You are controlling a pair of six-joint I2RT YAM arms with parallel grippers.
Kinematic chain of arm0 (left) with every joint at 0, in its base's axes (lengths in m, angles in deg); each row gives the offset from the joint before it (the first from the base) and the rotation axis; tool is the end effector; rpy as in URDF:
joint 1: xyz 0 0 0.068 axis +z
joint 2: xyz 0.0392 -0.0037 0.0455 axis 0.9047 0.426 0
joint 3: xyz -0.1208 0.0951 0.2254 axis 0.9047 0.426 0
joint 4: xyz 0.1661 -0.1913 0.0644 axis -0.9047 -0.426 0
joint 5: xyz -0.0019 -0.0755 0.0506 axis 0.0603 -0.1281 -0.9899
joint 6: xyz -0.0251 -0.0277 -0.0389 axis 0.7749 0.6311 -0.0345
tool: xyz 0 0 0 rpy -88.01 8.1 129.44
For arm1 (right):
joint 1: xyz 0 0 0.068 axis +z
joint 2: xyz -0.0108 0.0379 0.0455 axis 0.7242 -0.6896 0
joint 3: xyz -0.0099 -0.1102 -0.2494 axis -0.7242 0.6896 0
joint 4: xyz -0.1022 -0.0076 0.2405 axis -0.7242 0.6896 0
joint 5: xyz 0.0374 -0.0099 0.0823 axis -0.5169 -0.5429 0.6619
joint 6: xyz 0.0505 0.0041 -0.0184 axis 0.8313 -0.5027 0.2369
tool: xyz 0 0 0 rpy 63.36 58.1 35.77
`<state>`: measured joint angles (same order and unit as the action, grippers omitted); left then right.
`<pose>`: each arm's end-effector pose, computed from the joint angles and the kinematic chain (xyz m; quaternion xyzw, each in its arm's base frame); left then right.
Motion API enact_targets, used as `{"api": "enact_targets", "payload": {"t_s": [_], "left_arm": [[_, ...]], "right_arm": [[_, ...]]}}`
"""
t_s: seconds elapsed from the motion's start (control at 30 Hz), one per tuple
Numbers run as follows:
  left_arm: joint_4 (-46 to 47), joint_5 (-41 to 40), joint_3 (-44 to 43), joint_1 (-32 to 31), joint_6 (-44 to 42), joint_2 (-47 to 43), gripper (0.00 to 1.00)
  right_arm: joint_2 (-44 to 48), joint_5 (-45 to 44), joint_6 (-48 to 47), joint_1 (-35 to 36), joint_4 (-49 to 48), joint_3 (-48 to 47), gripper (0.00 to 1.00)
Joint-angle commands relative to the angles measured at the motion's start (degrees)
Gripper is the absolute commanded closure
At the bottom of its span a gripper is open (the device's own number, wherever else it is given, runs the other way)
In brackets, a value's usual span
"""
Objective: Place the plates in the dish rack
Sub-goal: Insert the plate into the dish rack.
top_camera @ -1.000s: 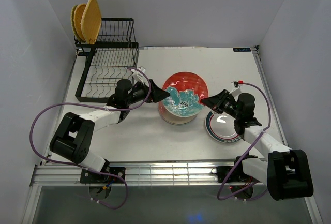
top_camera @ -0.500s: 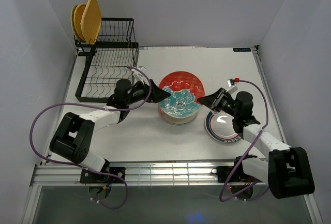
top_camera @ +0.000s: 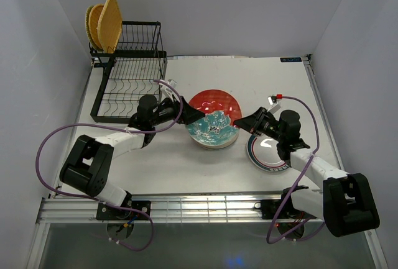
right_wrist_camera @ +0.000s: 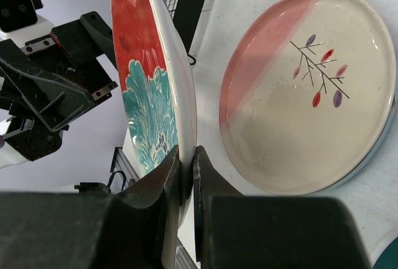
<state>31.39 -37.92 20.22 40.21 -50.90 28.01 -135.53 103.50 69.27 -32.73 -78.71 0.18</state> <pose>0.2781 -0.1512 0.2227 0.1210 0.7382 -0.5340 0.3940 0.2215 0.0732 0.2178 0.0648 0.7470 0.5130 0.4178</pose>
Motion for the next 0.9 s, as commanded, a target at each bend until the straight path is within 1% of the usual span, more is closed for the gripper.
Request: {"api": "enact_targets", "payload": {"t_s": [0.0,0.07,0.1,0.17,0.2,0.3,0.33,0.43,0.5,0.57,0.63,0.77,0.87], "left_arm": [[2.0,1.7,0.5,0.3,0.0,-1.4,0.11],[2.0,1.7,0.5,0.5,0.4,-1.3,0.14],[2.0,1.7,0.5,0.6,0.7,-1.3,0.19],[2.1,1.8,0.6,0.7,1.0,-1.3,0.22],[2.1,1.8,0.6,0.7,1.1,-1.3,0.26],[2.2,2.3,0.5,0.9,1.4,-1.2,0.34],[2.2,2.4,0.5,1.0,1.8,-1.0,0.38],[2.3,3.4,0.0,1.3,2.4,-0.8,0.44],[2.4,4.0,-0.1,1.5,2.6,-0.6,0.46],[2.5,4.5,-0.1,1.5,2.9,-0.6,0.52],[2.6,4.7,-0.1,1.6,3.1,-0.6,0.54],[2.9,4.9,-0.1,1.6,2.9,-0.6,0.59],[3.2,5.1,-0.2,1.6,2.7,-0.2,0.70]], "right_arm": [[1.6,2.5,1.5,0.6,-13.3,-5.6,0.92],[1.7,2.4,1.2,0.7,-13.3,-5.6,0.92],[1.7,2.4,1.2,0.7,-13.3,-5.6,0.92],[1.5,2.4,1.1,0.7,-13.3,-5.6,0.92],[1.5,2.4,1.0,0.7,-13.3,-5.6,0.92],[1.4,1.8,0.5,0.8,-12.8,-5.5,0.92],[1.4,1.7,0.4,0.8,-12.7,-5.5,0.92],[1.2,1.7,0.1,1.0,-12.6,-5.5,0.92],[1.2,1.6,-0.1,1.1,-12.6,-5.6,0.92],[1.1,1.5,-0.2,1.2,-12.5,-5.6,0.92],[1.1,1.5,-0.3,1.2,-12.4,-5.6,0.92],[0.9,1.5,-0.5,1.4,-12.4,-5.7,0.92],[1.0,1.5,-0.8,1.4,-12.4,-5.7,0.92]]}}
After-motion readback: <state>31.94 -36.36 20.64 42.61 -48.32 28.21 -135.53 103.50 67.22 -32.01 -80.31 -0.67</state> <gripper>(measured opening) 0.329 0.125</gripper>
